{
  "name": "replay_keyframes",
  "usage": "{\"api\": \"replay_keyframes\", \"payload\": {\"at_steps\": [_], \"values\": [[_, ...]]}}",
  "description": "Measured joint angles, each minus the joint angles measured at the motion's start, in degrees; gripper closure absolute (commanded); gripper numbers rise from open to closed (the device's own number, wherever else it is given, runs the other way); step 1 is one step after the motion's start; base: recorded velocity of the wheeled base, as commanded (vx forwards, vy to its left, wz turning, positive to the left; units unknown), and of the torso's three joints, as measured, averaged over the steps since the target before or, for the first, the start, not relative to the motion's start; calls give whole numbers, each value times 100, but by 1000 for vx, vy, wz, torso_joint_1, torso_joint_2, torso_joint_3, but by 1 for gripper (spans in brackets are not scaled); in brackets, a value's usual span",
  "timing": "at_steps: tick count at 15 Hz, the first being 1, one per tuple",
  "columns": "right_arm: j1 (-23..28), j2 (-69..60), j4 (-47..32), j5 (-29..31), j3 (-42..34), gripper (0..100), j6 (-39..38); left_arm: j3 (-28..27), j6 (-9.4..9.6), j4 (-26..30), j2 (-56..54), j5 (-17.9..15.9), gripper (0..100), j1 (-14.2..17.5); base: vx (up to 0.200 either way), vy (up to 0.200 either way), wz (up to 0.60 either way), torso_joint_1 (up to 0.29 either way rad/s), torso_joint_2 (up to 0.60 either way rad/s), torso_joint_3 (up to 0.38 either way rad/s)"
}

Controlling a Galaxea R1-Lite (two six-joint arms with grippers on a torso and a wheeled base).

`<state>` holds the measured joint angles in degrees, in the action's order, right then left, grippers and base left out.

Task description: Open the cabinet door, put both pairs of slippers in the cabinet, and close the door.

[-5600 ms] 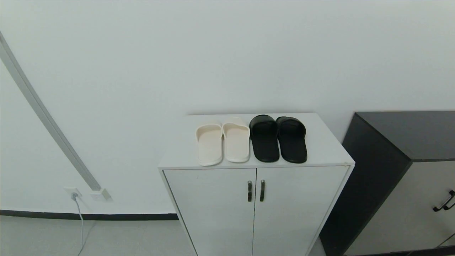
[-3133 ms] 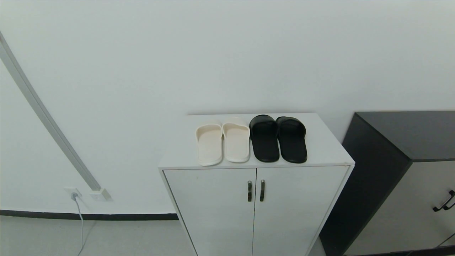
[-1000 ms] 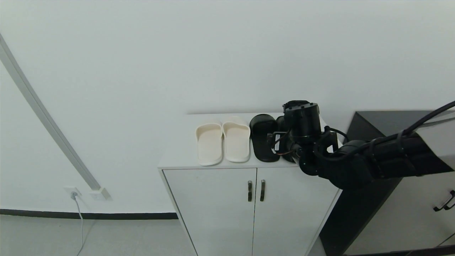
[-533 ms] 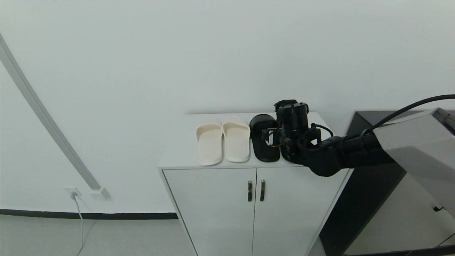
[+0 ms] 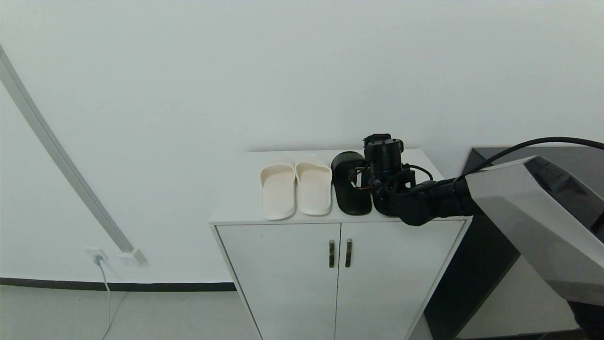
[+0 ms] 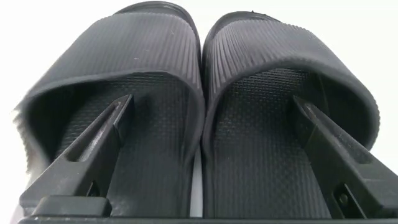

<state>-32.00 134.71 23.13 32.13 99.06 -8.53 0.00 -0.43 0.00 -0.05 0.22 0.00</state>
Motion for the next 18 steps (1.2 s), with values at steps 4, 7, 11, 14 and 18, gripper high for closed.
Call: {"api": "replay_keyframes", "payload": {"at_steps": [4,7,11,14,18], "values": [[63,96,-13,-1,140,0,5,0,0,0,0,0,100,0,0,0,0,0,0,0],[78,197,-127,-4,378,0,30,0,2,0,0,-1,100,0,0,0,0,0,0,0],[107,313,-183,-6,625,100,39,0,7,0,0,-4,100,0,0,0,0,0,0,0],[135,367,-183,-6,719,100,39,0,7,0,0,-6,100,0,0,0,0,0,0,0],[135,388,-165,-1,728,100,101,0,10,0,0,-6,100,0,0,0,0,0,0,0]]}}
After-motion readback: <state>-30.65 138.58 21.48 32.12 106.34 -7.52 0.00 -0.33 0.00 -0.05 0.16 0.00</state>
